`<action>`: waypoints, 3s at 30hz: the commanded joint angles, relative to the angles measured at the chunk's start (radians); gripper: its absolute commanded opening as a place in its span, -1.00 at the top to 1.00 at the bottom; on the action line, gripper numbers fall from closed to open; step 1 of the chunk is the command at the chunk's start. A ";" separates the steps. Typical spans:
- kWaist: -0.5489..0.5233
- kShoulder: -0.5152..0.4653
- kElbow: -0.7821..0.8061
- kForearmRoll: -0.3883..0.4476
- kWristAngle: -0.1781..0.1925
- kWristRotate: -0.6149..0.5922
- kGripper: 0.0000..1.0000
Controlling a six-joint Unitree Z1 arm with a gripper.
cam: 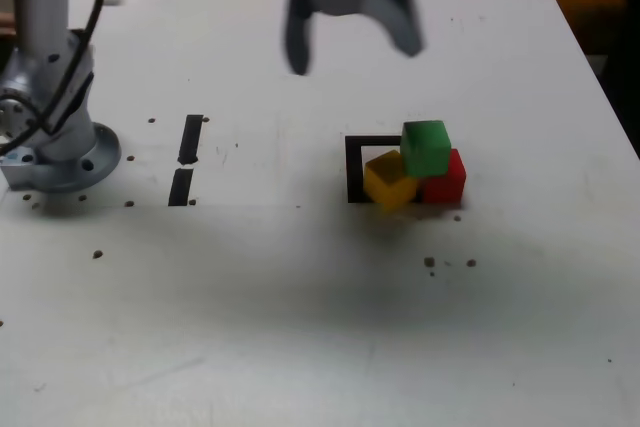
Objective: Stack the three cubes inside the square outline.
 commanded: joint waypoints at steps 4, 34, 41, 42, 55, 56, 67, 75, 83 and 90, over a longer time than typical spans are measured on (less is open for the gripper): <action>-0.002 0.063 -0.148 0.019 -0.014 0.015 -0.90; 0.016 0.262 -0.163 -0.046 -0.083 0.010 -0.87; 0.019 0.288 -0.153 -0.071 -0.091 0.010 -0.87; 0.019 0.291 -0.151 -0.073 -0.092 0.011 -0.87; 0.037 0.315 -0.131 -0.086 -0.109 0.016 -0.57; 0.037 0.315 -0.130 -0.086 -0.109 0.016 -0.55; 0.044 0.319 -0.085 -0.112 -0.148 0.020 -0.01; 0.043 0.312 -0.089 -0.144 -0.146 0.035 0.42; 0.043 0.205 -0.073 -0.097 -0.114 0.025 0.48; 0.049 0.096 0.010 -0.086 -0.087 0.009 0.48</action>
